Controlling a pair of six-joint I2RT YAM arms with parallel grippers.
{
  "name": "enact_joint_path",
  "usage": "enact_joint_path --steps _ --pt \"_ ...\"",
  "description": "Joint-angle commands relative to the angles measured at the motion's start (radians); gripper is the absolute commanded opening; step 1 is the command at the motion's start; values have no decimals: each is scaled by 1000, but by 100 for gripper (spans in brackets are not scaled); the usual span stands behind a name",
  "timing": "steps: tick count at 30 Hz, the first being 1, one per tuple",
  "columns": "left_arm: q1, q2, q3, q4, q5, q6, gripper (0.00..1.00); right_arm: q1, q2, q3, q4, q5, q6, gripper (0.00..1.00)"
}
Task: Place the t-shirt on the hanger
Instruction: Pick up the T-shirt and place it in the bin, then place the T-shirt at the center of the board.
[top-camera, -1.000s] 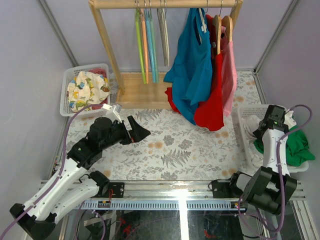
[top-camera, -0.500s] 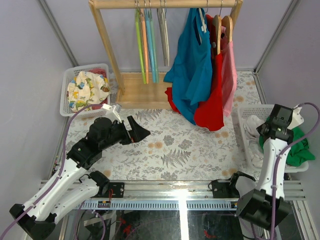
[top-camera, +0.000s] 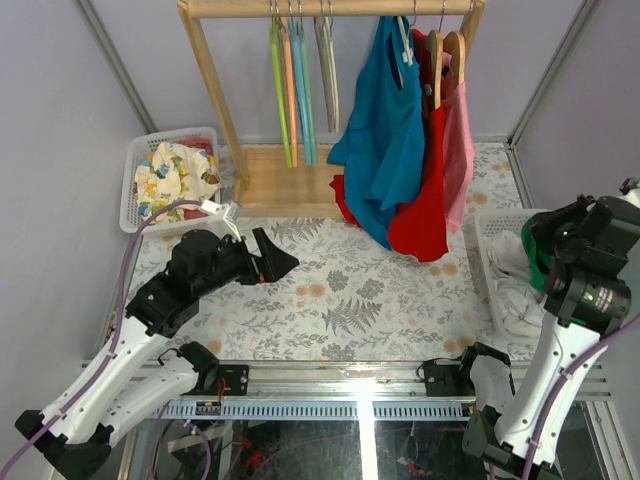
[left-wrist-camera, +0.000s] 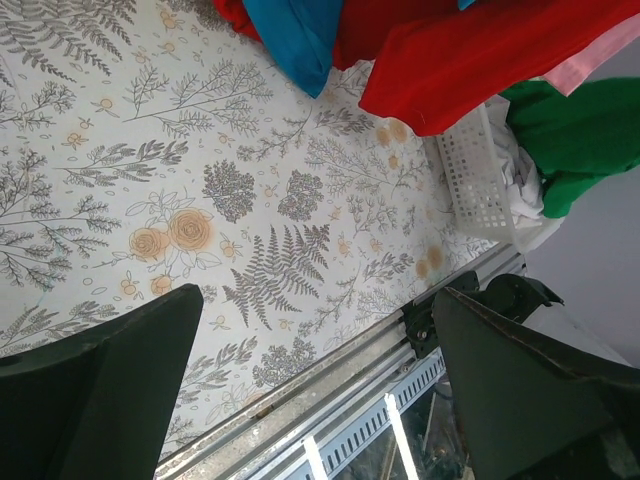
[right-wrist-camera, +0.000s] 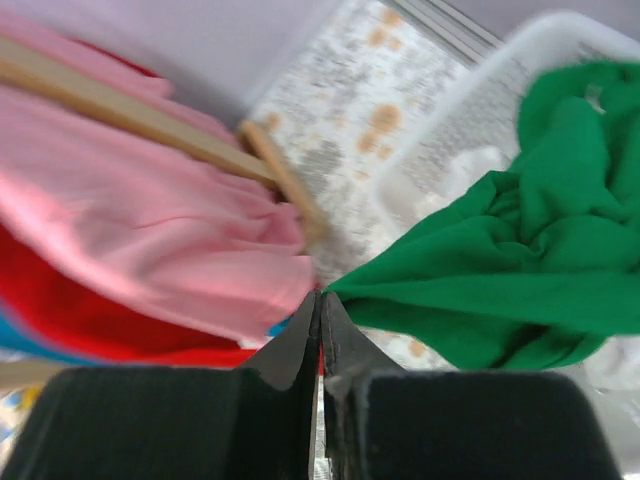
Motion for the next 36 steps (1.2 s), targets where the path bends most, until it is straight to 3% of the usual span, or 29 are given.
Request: enact_joint_path --steps 1,6,9,12,14,16,19,23,27,36 --pt "-5 -11 50 3 -5 46 100 -2 29 281 -58 -224 -14 0" --pt "-5 -3 80 10 9 48 100 -2 155 602 -55 -517 85 0" --pt "-5 -22 114 -13 -21 63 100 -2 210 716 46 -733 208 0" --pt "-6 -41 161 -32 -37 72 100 -2 201 647 397 -928 492 0" --pt "-6 -53 194 -30 -34 77 100 -2 177 580 641 -963 714 0" --pt "-6 -66 224 -18 -22 90 100 -2 181 580 748 -972 798 0" --pt "-6 -80 266 11 3 109 100 -3 190 610 755 -958 810 0" --pt "-6 -62 284 44 60 110 100 -5 150 517 747 -935 776 0" --pt "-6 -67 250 62 52 109 100 -5 121 423 530 -873 567 0" --pt "-6 -78 173 61 47 114 100 59 71 12 518 -828 426 0"
